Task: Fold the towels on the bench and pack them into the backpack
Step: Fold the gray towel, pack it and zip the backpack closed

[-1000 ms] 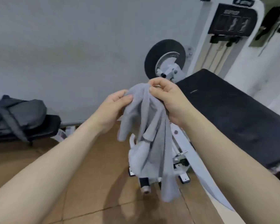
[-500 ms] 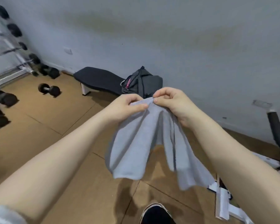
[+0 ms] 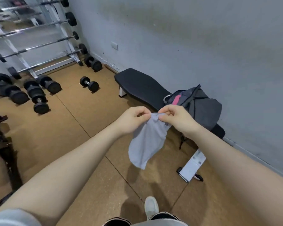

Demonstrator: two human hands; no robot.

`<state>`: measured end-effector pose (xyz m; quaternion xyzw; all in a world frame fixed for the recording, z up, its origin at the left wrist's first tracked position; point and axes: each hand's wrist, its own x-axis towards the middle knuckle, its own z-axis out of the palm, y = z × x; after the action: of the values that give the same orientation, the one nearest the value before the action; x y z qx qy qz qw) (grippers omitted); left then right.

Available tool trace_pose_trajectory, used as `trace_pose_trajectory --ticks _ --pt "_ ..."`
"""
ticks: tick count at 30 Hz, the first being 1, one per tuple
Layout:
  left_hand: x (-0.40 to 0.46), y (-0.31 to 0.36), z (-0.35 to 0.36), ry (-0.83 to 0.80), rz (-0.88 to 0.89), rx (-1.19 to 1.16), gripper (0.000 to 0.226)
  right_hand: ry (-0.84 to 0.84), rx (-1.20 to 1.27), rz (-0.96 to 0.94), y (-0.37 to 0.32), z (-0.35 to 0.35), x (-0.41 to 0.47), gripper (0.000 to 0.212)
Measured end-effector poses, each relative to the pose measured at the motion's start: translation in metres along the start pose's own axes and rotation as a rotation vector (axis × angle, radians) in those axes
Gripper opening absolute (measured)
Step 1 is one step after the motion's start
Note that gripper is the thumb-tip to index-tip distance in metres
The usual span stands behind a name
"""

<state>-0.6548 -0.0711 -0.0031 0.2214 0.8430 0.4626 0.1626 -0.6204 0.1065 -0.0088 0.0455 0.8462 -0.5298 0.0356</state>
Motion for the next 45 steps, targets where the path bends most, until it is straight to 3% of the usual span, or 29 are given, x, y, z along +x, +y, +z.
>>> trace_pose_trajectory --ticks 5,9,12,21,24,27,29,32,36,39,42,45 --pt "0.087 -0.033 -0.055 0.052 -0.031 -0.019 0.017 -0.053 -0.157 -0.044 -0.002 0.003 0.119 0.007" --pt "0.162 -0.075 -0.102 0.064 -0.044 0.083 0.018 -0.079 -0.481 -0.182 0.006 0.024 0.213 0.01" --pt "0.228 -0.113 -0.135 0.053 -0.025 0.124 0.018 -0.064 -0.61 -0.141 0.021 0.043 0.286 0.013" --pt "0.434 -0.203 -0.243 -0.225 0.104 0.312 0.016 0.319 -0.599 0.256 0.05 0.079 0.467 0.022" --pt "0.497 -0.231 -0.264 -0.215 0.131 0.416 0.018 0.458 -0.555 0.381 0.061 0.077 0.514 0.02" --pt "0.553 -0.252 -0.269 -0.199 0.152 0.485 0.019 0.587 -0.421 0.471 0.082 0.066 0.558 0.021" --pt "0.586 -0.266 -0.266 -0.234 0.192 0.542 0.017 0.623 -0.17 0.583 0.096 0.059 0.584 0.02" --pt "0.629 -0.29 -0.256 -0.338 0.223 0.713 0.01 0.53 0.041 0.682 0.129 0.052 0.614 0.02" --pt "0.68 -0.317 -0.253 -0.56 0.145 0.97 0.018 0.115 -0.125 0.762 0.157 0.038 0.637 0.048" --pt "0.716 -0.337 -0.254 -0.651 0.15 1.097 0.032 -0.117 0.028 0.73 0.171 0.021 0.66 0.054" --pt "0.755 -0.351 -0.251 -0.643 0.176 1.128 0.04 -0.151 0.021 0.675 0.189 0.001 0.693 0.052" --pt "0.804 -0.374 -0.237 -0.566 0.291 1.159 0.034 -0.127 -0.116 0.708 0.22 -0.01 0.735 0.044"
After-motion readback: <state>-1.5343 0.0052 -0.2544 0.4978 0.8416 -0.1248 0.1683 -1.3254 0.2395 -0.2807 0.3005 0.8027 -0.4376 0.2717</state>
